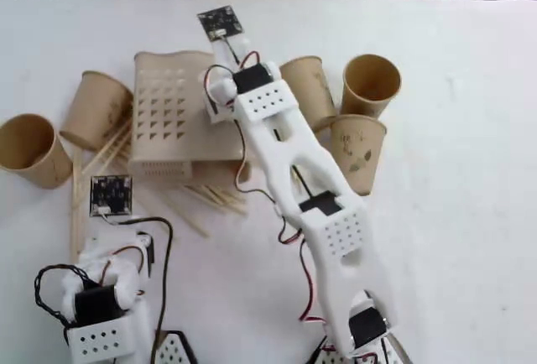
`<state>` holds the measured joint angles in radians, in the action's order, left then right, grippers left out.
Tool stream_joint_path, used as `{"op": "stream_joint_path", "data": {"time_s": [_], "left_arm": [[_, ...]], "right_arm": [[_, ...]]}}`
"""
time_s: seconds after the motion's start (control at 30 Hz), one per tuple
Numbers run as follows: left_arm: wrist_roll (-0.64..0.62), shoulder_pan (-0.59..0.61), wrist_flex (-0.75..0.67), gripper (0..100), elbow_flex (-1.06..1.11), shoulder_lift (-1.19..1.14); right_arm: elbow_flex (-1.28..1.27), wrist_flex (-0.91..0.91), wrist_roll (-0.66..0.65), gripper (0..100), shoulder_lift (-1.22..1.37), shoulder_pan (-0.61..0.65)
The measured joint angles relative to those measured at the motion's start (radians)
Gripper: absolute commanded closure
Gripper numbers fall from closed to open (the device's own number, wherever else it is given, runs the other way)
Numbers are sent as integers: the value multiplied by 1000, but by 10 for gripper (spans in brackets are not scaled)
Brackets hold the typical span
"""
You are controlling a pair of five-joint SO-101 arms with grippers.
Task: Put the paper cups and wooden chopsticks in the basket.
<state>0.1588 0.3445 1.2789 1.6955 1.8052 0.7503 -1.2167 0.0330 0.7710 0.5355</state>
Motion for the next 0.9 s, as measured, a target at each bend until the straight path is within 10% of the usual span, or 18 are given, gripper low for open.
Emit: {"op": "stream_joint_path", "data": {"time_s": [0.3, 0.9], "left_arm": [[0, 0, 0, 890, 0, 0], [0, 0, 0, 890, 0, 0]], "right_arm": [[120, -163, 0, 991, 34, -3], [137, -258, 15, 982, -198, -44]]}}
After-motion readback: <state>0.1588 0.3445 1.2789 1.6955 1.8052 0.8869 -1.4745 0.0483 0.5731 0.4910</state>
